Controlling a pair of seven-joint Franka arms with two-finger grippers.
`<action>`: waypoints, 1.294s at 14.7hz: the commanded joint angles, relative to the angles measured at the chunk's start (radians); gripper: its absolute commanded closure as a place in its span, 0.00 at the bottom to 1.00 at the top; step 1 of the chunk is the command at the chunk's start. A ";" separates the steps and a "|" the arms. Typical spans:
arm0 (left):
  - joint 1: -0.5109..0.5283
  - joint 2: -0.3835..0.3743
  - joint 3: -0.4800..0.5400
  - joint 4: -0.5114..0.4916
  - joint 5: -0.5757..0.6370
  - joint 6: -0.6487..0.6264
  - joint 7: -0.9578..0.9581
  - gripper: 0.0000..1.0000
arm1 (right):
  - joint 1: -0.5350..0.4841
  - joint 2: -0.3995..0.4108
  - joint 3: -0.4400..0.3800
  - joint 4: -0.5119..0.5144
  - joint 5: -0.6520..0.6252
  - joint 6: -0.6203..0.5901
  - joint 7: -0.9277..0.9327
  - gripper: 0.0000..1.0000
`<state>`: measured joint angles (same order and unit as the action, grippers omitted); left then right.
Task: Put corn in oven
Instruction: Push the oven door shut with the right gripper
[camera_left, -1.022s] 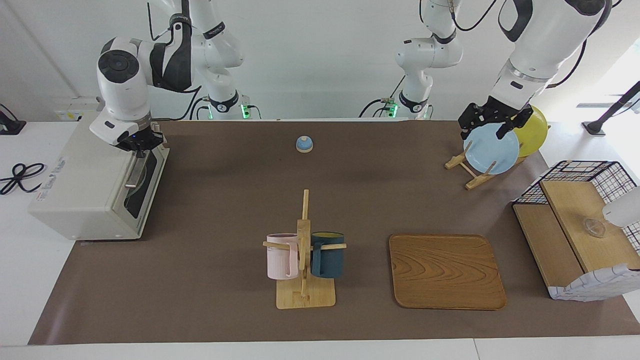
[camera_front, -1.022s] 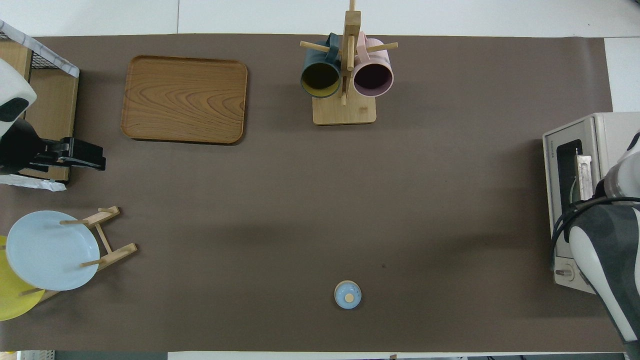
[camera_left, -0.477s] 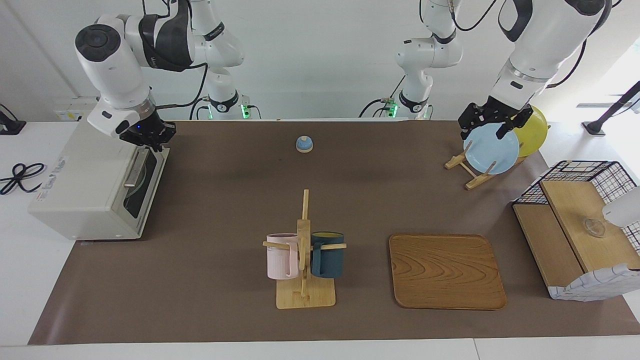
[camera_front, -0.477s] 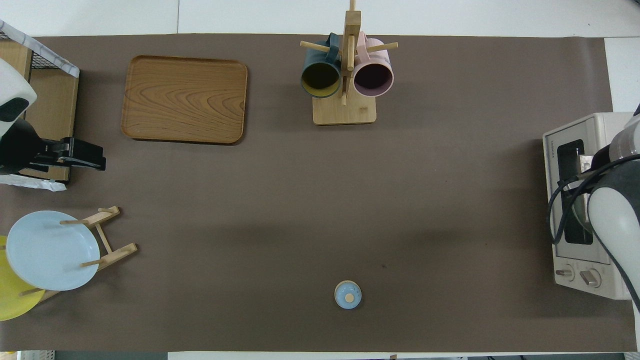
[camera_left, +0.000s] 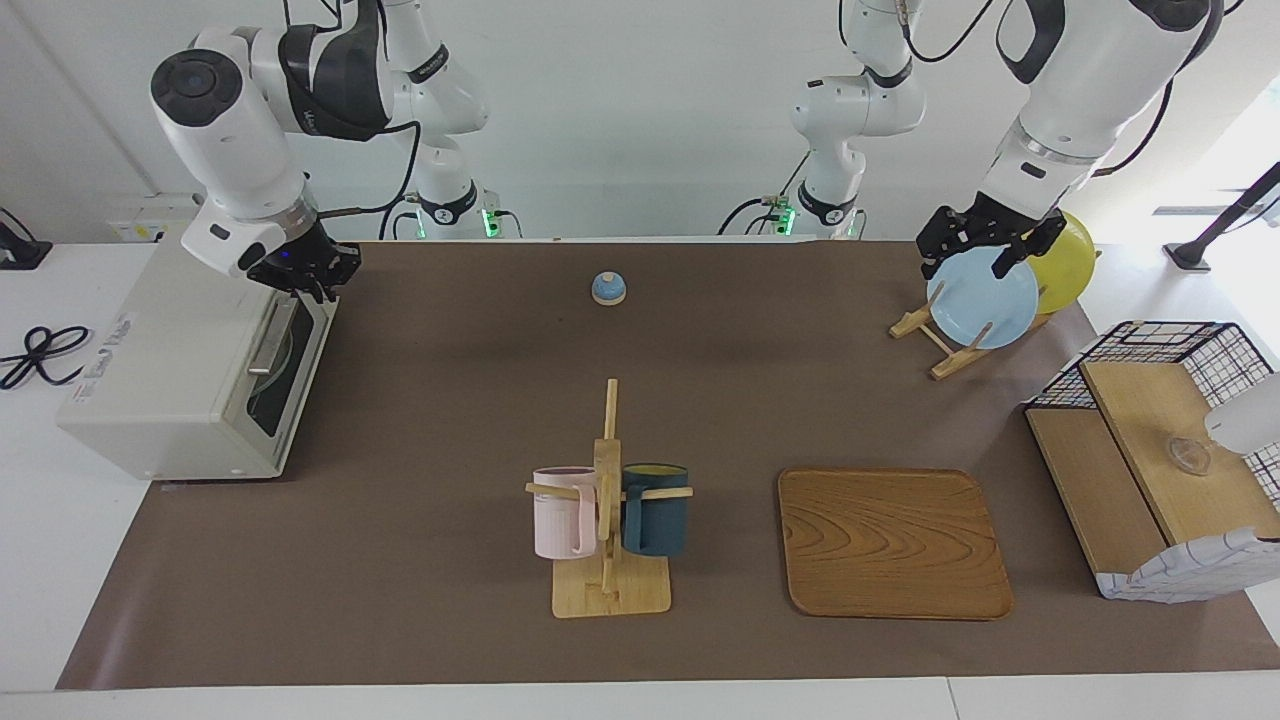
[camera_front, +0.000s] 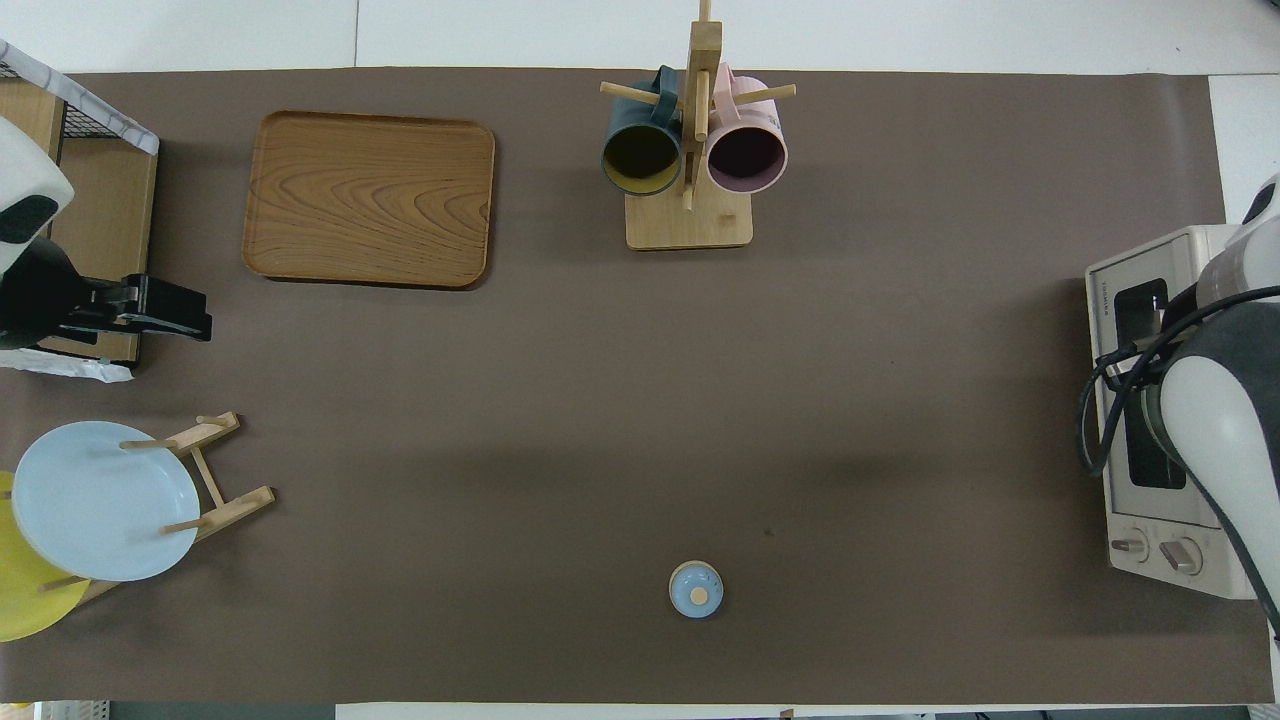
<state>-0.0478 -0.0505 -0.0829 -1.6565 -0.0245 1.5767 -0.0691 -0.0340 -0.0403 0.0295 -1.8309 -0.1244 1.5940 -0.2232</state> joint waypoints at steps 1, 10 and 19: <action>0.016 -0.012 -0.012 -0.019 -0.005 0.008 0.003 0.00 | -0.003 0.000 0.003 0.004 0.023 -0.005 0.022 0.86; 0.016 -0.012 -0.012 -0.019 -0.005 0.008 0.003 0.00 | -0.007 0.000 0.003 0.108 0.097 -0.078 0.033 0.00; 0.016 -0.012 -0.012 -0.019 -0.005 0.008 0.003 0.00 | -0.001 0.042 0.013 0.214 0.114 -0.152 0.107 0.00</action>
<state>-0.0478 -0.0505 -0.0830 -1.6565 -0.0245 1.5767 -0.0691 -0.0316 -0.0217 0.0360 -1.6550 -0.0234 1.4669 -0.1437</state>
